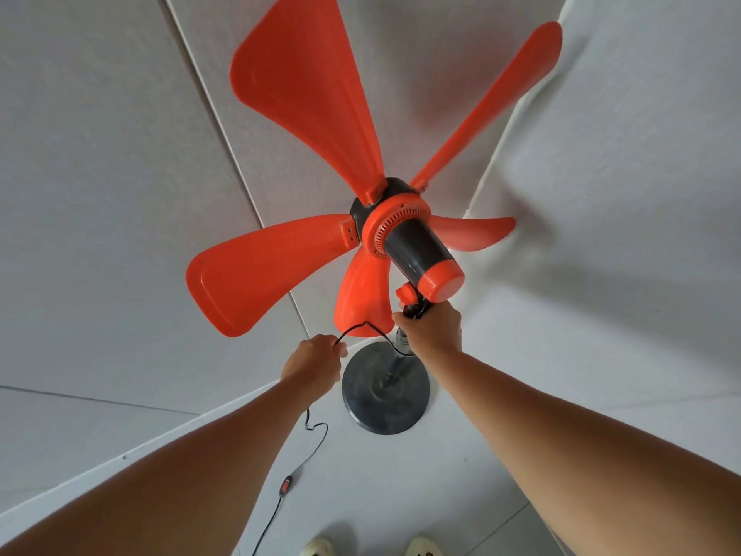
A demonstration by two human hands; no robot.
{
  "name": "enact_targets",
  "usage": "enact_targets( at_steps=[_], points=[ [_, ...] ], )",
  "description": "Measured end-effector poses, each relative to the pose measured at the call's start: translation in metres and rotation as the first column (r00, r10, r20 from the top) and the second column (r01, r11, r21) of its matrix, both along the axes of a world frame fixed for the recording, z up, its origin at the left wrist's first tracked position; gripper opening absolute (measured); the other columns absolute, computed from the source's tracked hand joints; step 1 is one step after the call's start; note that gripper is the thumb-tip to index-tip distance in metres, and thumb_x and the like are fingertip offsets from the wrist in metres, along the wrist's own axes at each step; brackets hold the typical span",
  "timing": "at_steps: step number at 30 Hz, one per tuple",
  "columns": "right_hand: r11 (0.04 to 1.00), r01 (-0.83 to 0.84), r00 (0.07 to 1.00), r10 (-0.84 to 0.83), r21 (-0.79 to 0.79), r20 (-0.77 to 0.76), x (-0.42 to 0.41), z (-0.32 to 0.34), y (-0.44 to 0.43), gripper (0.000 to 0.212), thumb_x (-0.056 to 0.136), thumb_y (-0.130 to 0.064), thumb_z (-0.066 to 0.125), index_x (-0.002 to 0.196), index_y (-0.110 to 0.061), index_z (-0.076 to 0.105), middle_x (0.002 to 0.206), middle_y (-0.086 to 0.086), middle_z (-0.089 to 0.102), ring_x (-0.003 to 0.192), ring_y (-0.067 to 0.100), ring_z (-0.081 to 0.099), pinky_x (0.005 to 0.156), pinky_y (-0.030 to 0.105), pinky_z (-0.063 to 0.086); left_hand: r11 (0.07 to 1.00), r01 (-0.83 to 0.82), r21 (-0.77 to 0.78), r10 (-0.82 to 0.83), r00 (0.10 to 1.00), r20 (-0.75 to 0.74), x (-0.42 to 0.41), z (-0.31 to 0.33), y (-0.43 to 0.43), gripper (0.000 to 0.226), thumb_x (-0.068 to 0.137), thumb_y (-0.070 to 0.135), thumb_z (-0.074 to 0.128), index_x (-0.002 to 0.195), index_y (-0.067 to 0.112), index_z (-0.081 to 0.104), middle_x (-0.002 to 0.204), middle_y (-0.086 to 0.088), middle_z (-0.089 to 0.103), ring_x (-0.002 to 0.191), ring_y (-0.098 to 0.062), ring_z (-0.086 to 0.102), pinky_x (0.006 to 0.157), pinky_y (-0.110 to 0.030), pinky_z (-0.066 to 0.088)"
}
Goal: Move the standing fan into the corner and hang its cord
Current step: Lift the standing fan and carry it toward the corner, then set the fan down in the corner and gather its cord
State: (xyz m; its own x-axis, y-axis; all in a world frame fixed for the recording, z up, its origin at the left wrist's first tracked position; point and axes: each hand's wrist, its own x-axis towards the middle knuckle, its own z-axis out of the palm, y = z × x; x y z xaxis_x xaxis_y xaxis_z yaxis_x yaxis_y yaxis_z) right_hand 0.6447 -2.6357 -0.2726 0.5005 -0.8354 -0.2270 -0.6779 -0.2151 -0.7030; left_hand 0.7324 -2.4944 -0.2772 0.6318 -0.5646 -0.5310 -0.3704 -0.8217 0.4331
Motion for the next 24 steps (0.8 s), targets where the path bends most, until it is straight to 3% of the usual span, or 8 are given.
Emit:
enact_targets(
  at_steps=[7, 11, 14, 17, 19, 22, 24],
  points=[
    [0.998, 0.005, 1.0, -0.005, 0.06, 0.0, -0.005, -0.003, -0.005, 0.018, 0.08, -0.026, 0.073, 0.077, -0.019, 0.057, 0.088, 0.006, 0.076, 0.079, 0.02, 0.068, 0.089, 0.037, 0.052, 0.996, -0.083, -0.013, 0.083, 0.996, -0.033, 0.001, -0.004, -0.003, 0.036, 0.102, 0.017, 0.033, 0.115, 0.009, 0.065, 0.104, -0.011, 0.073, 0.076, -0.017, 0.065, 0.07, -0.025, 0.046],
    [0.995, -0.08, 0.997, 0.081, 0.064, -0.005, -0.008, -0.003, -0.011, 0.03, 0.079, -0.029, 0.073, 0.061, -0.026, 0.049, 0.08, 0.002, 0.073, 0.07, 0.014, 0.06, 0.086, 0.034, 0.051, 0.994, -0.114, 0.007, 0.114, 0.993, -0.034, -0.002, -0.002, -0.004, 0.035, 0.102, 0.017, 0.034, 0.116, 0.009, 0.065, 0.106, -0.011, 0.073, 0.084, -0.021, 0.069, 0.07, -0.025, 0.046],
    [0.982, -0.171, 0.985, 0.173, 0.086, -0.022, -0.005, -0.002, -0.015, 0.034, 0.079, -0.038, 0.072, 0.059, -0.029, 0.045, 0.075, -0.003, 0.068, 0.074, 0.015, 0.062, 0.084, 0.033, 0.05, 0.99, -0.141, 0.01, 0.142, 0.988, -0.061, -0.005, 0.003, -0.006, 0.035, 0.102, 0.018, 0.034, 0.116, 0.009, 0.066, 0.102, -0.011, 0.073, 0.081, -0.02, 0.068, 0.071, -0.025, 0.047],
    [0.969, -0.228, 0.971, 0.233, 0.097, -0.053, -0.007, -0.001, -0.019, 0.028, 0.08, -0.044, 0.069, 0.071, -0.023, 0.052, 0.078, -0.004, 0.066, 0.08, 0.017, 0.065, 0.087, 0.035, 0.049, 0.987, -0.158, 0.013, 0.159, 0.984, -0.079, -0.008, 0.011, -0.007, 0.033, 0.102, 0.019, 0.037, 0.116, 0.011, 0.066, 0.102, -0.011, 0.074, 0.087, -0.022, 0.071, 0.075, -0.028, 0.05],
    [0.96, -0.249, 0.962, 0.26, 0.128, -0.08, -0.012, -0.002, -0.022, 0.034, 0.079, -0.047, 0.069, 0.088, -0.016, 0.058, 0.09, 0.001, 0.071, 0.095, 0.023, 0.067, 0.09, 0.036, 0.048, 0.986, -0.163, 0.023, 0.165, 0.982, -0.089, -0.011, 0.015, -0.007, 0.032, 0.102, 0.019, 0.037, 0.116, 0.014, 0.066, 0.096, -0.008, 0.073, 0.081, -0.019, 0.071, 0.065, -0.022, 0.05],
    [0.953, -0.224, 0.919, 0.277, 0.206, -0.282, -0.02, 0.003, -0.028, 0.079, 0.072, -0.061, 0.069, 0.124, -0.006, 0.048, 0.119, 0.009, 0.063, 0.115, 0.029, 0.059, 0.094, 0.037, 0.047, 0.968, -0.251, 0.014, 0.25, 0.951, -0.181, -0.017, 0.023, -0.007, 0.032, 0.103, 0.021, 0.035, 0.113, 0.014, 0.064, 0.08, -0.003, 0.069, 0.055, -0.008, 0.063, 0.04, -0.012, 0.036],
    [0.952, -0.244, 0.809, 0.305, 0.185, -0.503, -0.026, 0.01, -0.032, 0.09, 0.068, -0.066, 0.068, 0.127, -0.004, 0.042, 0.123, 0.011, 0.056, 0.116, 0.028, 0.056, 0.094, 0.036, 0.046, 0.948, -0.32, 0.005, 0.311, 0.919, -0.244, -0.019, 0.03, -0.007, 0.034, 0.103, 0.024, 0.032, 0.112, 0.014, 0.064, 0.073, -0.003, 0.069, 0.05, -0.006, 0.061, 0.038, -0.013, 0.035]
  ],
)
